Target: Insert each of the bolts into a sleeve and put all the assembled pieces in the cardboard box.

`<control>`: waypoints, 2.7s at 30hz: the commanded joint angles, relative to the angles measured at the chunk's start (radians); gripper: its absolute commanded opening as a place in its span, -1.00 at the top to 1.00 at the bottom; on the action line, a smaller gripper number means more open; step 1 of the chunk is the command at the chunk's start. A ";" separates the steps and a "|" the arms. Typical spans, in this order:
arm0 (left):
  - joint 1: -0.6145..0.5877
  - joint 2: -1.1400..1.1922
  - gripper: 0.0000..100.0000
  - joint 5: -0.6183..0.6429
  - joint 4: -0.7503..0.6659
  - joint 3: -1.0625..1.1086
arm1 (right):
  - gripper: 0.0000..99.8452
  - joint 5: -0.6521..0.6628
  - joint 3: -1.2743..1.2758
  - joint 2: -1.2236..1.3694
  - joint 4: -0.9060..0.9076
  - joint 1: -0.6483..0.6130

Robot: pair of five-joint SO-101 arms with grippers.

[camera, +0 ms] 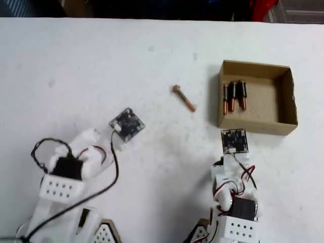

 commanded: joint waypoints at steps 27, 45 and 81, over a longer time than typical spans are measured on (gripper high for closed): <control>0.010 0.585 0.89 -0.215 -0.195 -0.216 | 0.97 0.002 0.008 -0.005 0.005 0.008; 0.008 0.585 0.89 -0.377 -0.196 -0.212 | 0.97 0.002 0.008 -0.004 0.005 0.008; 0.013 0.576 0.62 -0.074 -0.192 -0.264 | 0.97 0.002 0.008 -0.004 0.005 0.008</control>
